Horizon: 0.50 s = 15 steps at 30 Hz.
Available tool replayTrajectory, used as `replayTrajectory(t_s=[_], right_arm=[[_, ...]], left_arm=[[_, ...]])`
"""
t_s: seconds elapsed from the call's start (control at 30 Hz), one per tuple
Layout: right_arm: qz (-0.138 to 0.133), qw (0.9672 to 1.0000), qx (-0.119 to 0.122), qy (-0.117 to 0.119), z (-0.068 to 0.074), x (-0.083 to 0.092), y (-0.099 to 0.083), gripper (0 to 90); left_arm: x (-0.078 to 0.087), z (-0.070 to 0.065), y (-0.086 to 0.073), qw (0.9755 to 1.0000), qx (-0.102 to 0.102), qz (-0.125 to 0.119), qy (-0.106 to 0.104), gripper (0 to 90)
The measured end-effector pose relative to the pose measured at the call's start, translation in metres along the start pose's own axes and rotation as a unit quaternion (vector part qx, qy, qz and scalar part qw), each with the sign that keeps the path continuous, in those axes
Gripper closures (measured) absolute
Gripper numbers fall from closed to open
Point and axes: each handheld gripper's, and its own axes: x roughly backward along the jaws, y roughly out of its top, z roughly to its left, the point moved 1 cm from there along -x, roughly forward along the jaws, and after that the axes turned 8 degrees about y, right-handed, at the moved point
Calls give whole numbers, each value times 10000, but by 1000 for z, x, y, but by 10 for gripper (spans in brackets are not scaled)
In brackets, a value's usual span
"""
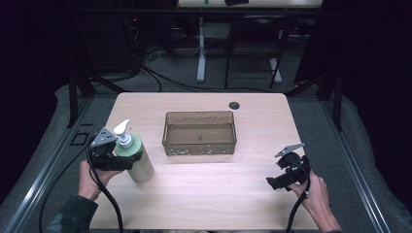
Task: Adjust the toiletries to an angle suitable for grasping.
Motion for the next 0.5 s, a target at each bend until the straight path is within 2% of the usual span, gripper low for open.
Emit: replayTrajectory(t_s=[0.5], right_arm=[[12, 10000, -10, -6, 0, 0, 0, 4]], left_arm=[[-10, -14, 10, 9991, -258, -4, -337, 123]])
